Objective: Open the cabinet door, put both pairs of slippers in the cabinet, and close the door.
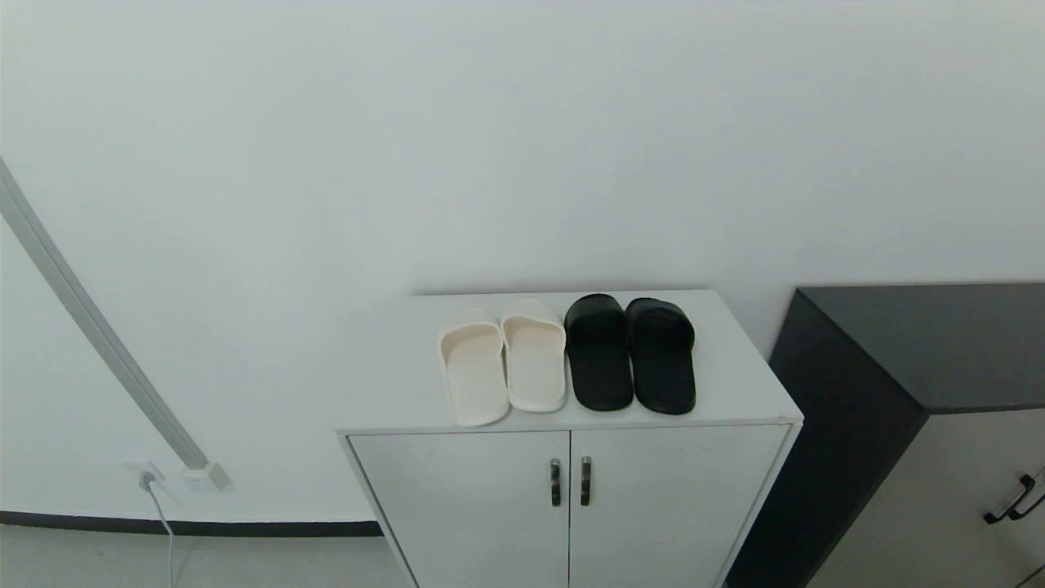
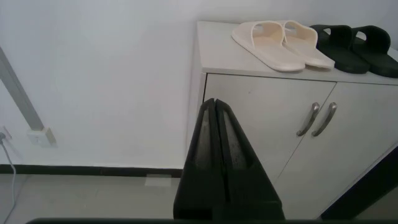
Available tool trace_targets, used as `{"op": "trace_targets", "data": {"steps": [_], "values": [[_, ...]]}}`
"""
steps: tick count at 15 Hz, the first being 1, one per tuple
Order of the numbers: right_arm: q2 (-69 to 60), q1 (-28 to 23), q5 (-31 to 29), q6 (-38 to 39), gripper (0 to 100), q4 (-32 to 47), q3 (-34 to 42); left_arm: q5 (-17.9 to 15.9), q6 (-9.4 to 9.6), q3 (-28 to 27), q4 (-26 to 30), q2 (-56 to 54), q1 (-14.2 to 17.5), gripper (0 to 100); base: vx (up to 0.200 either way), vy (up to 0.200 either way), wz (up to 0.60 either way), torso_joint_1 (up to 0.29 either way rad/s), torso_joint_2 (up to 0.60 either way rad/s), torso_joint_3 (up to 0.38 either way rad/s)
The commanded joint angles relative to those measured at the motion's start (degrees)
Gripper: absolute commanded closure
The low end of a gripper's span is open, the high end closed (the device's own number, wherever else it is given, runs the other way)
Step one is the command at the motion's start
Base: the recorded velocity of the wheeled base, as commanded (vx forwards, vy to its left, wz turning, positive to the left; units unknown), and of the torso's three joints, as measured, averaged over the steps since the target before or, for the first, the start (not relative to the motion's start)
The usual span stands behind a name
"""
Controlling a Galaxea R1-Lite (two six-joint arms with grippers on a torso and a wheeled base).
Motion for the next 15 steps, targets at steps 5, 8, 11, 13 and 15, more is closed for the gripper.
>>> {"op": "trace_targets", "data": {"steps": [5, 8, 11, 13, 15], "values": [[18.7, 0.8, 8.2, 1.1, 0, 10.3, -22.8, 1.0, 0.14, 0.0, 0.0, 0.0, 0.0, 100, 0.0, 0.0, 0.0, 0.0, 0.0, 0.0], [35.2, 4.7, 14.6, 1.1, 0, 4.0, -21.9, 1.0, -0.04, -0.1, 0.0, 0.0, 0.0, 100, 0.0, 0.0, 0.0, 0.0, 0.0, 0.0], [49.9, 17.7, 9.7, 6.4, 0, -10.9, -21.9, 0.9, 0.05, 0.0, 0.0, 0.0, 0.0, 100, 0.0, 0.0, 0.0, 0.0, 0.0, 0.0], [57.2, 27.5, 2.1, 8.9, 0, -18.5, -22.2, 1.0, -0.13, 0.0, 0.0, 0.0, 0.0, 100, 0.0, 0.0, 0.0, 0.0, 0.0, 0.0], [69.8, 37.3, -8.7, 12.6, 0, -29.6, -24.1, 1.1, -0.21, 0.0, 0.0, 0.0, 0.0, 100, 0.0, 0.0, 0.0, 0.0, 0.0, 0.0]]}}
